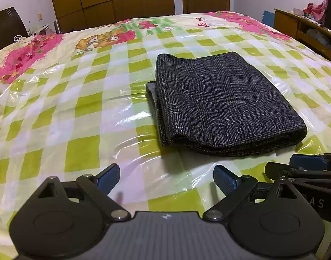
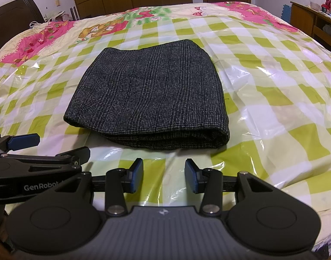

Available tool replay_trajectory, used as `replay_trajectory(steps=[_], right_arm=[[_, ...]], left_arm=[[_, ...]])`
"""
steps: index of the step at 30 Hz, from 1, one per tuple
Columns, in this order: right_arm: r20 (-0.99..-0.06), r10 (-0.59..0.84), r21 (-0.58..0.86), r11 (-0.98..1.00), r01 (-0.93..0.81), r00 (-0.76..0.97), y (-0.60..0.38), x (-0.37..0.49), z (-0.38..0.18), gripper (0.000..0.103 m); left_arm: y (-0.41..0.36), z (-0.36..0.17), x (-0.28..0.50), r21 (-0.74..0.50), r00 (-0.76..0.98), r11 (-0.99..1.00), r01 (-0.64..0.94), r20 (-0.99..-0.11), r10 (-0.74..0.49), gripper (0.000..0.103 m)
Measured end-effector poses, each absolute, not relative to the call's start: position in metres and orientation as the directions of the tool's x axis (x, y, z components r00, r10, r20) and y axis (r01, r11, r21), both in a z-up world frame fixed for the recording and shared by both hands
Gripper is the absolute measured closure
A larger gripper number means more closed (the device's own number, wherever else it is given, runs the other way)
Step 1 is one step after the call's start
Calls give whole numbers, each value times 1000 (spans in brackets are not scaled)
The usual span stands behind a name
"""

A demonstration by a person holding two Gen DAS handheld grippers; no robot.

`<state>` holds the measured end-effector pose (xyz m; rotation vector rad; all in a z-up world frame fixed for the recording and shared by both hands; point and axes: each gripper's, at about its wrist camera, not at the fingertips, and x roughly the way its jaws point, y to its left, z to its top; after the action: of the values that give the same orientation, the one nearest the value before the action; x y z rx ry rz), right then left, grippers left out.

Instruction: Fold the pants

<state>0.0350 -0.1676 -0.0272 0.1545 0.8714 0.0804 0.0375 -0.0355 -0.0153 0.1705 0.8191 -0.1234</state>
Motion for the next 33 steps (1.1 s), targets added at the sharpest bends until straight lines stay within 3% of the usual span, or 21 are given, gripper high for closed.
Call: replay_trajectory(steps=[33], right_arm=[[-766, 125, 151, 989, -12, 630, -162, 36, -31, 59]], left_arm=[[-45, -18, 39, 179, 655, 975, 130, -754, 51, 0]])
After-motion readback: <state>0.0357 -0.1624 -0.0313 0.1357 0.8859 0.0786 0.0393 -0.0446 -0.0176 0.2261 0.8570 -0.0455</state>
